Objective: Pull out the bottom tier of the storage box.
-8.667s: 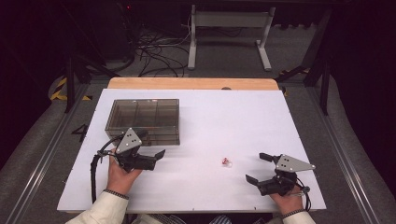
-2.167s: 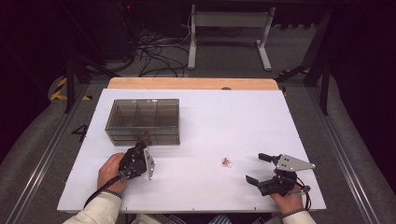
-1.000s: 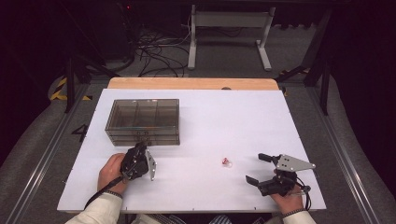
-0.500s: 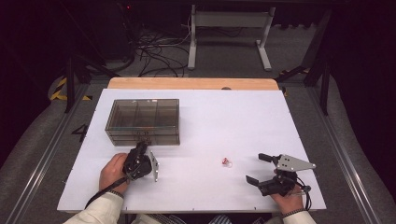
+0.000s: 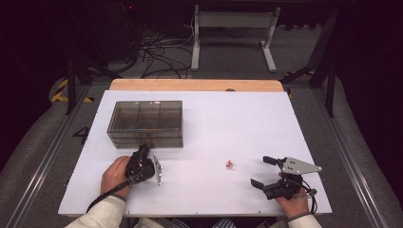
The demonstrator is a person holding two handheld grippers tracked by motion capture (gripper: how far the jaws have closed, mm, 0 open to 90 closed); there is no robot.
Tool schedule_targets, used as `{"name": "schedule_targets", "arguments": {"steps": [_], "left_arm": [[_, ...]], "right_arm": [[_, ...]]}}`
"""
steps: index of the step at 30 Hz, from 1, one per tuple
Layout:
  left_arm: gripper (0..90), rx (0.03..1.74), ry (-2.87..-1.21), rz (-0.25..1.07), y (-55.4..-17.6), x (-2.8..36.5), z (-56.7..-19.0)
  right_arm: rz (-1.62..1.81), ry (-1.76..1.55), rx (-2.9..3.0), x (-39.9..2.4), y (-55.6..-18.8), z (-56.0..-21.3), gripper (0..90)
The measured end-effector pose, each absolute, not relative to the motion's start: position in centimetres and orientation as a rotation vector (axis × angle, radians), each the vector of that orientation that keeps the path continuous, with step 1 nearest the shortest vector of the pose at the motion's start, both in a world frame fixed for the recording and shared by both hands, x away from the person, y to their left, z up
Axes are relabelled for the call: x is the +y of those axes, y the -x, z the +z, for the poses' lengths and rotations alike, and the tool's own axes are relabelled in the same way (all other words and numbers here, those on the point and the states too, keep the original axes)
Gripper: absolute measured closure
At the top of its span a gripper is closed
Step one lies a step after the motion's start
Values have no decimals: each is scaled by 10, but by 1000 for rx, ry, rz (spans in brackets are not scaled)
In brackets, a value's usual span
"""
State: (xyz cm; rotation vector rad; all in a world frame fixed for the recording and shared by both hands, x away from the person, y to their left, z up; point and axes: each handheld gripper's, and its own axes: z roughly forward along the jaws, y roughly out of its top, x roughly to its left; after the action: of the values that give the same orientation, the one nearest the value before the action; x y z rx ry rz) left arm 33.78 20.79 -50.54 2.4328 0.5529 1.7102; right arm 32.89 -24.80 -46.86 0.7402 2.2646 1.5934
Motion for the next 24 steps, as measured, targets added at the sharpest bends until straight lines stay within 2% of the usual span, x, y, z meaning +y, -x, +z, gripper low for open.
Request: {"name": "schedule_targets", "arguments": {"steps": [21,24], "left_arm": [[790,564,-2454,1655,-322,207,-501],[779,585,-2462,1598,-321,210,-501]], "right_arm": [[1593,-734,2271,-248,-330,-469,19],[1592,-734,2271,-248,-330,-469,19]]}}
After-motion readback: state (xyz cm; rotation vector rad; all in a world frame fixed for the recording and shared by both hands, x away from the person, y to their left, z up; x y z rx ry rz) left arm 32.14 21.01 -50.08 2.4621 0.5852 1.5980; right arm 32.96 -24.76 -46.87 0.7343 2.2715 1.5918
